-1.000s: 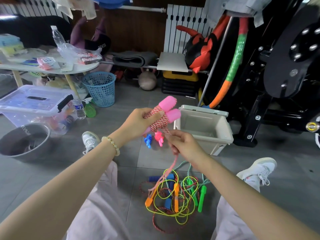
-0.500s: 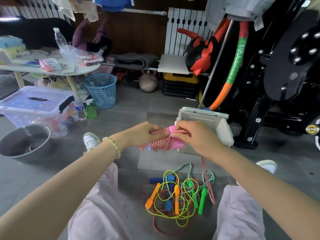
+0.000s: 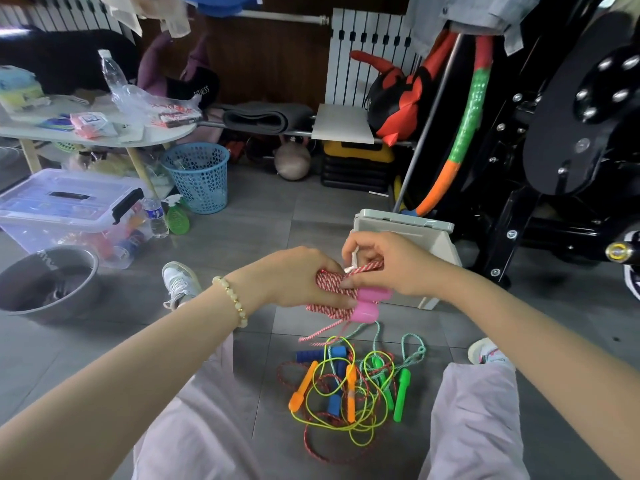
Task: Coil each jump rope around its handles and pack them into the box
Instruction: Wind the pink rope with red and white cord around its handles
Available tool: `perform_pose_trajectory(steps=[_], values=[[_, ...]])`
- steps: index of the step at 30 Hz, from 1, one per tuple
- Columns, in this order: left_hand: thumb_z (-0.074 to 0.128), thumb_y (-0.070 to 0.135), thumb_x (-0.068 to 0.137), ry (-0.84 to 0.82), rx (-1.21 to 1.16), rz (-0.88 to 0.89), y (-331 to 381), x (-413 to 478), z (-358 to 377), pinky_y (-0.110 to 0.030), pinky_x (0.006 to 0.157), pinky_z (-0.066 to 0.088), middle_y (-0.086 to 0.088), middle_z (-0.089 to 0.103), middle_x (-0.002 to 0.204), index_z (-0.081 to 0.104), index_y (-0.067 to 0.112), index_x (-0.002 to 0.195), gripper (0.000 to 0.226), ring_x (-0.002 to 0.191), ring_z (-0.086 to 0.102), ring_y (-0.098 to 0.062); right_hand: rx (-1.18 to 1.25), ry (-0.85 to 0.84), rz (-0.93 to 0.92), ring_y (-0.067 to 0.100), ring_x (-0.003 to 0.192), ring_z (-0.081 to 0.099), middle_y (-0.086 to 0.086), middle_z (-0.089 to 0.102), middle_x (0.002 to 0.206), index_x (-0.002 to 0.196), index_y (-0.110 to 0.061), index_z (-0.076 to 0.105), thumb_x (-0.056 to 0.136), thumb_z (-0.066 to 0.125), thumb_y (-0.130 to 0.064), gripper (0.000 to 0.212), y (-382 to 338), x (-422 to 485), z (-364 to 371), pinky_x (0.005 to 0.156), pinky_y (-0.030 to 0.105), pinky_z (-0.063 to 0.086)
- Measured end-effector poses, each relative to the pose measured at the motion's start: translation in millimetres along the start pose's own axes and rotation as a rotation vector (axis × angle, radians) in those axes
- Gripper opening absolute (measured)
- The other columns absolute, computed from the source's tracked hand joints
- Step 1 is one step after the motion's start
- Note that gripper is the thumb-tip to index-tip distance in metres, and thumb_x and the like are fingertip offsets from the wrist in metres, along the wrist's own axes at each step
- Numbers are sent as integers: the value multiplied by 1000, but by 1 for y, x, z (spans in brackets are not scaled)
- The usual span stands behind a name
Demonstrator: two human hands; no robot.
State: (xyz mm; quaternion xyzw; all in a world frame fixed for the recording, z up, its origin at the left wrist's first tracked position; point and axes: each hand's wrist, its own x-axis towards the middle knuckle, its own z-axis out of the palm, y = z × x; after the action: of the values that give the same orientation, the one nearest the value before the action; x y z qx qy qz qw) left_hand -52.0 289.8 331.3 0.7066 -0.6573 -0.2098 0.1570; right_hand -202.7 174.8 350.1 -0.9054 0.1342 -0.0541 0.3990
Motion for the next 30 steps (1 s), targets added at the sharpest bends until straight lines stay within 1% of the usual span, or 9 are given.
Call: perform_pose_trajectory(steps=[4,8,12,14,17,20,23,27,30], values=[[63,64,76,23,46,52,2,-6,-3,-21,55,32,20,53,55,51,45,60,28,57,49,3,80,-71,-2,15,64,47,17,56,72,78,-16,66,75,77,-24,14,-1,2,-6,63,26,38],[66,62,75,39,43,73,3,-11,0,-21,54,32,13,54,58,53,36,62,32,56,48,0,139,-40,-18,8,72,47,-2,50,81,76,-24,69,74,78,-20,10,2,4,-6,69,18,39],[72,51,76,26,-164,95,1,-15,3,-19,51,36,12,57,57,60,29,69,26,49,47,-2,392,-34,58,22,81,51,9,58,84,76,-25,71,75,77,-29,7,7,0,4,77,36,41],[74,45,76,9,-274,83,0,-16,5,-19,50,39,11,59,57,63,23,74,25,48,48,-3,516,-26,119,19,82,55,6,63,85,76,-24,72,76,73,-30,6,8,-4,8,77,34,43],[76,40,76,-4,-426,56,-4,-17,10,-23,44,44,6,66,66,62,19,92,29,49,54,-7,682,-58,197,14,82,65,1,71,91,86,-22,74,80,56,-38,25,8,-12,13,74,26,52],[75,50,71,-2,-537,17,-11,-17,12,-27,41,46,-2,71,81,50,27,118,58,52,59,-11,874,-94,271,18,97,66,7,70,106,102,-18,70,82,40,-53,50,10,-18,17,84,29,54],[74,50,75,-13,-632,1,-19,-14,17,-26,38,45,-17,71,89,26,35,145,86,55,60,-21,1020,-70,283,22,106,64,12,67,115,110,-15,67,70,46,-72,72,11,-18,27,86,31,54],[68,43,81,1,-770,70,-24,-12,20,-33,39,50,-3,59,125,32,41,141,70,70,70,-31,885,46,196,10,90,60,3,63,123,125,-38,57,57,53,-87,84,17,-15,41,62,19,44],[67,38,84,10,-738,77,-21,-14,18,-37,41,51,-2,66,111,27,45,143,72,68,69,-28,753,104,244,15,91,59,4,66,110,115,-32,58,71,56,-72,60,19,-16,44,63,21,42]])
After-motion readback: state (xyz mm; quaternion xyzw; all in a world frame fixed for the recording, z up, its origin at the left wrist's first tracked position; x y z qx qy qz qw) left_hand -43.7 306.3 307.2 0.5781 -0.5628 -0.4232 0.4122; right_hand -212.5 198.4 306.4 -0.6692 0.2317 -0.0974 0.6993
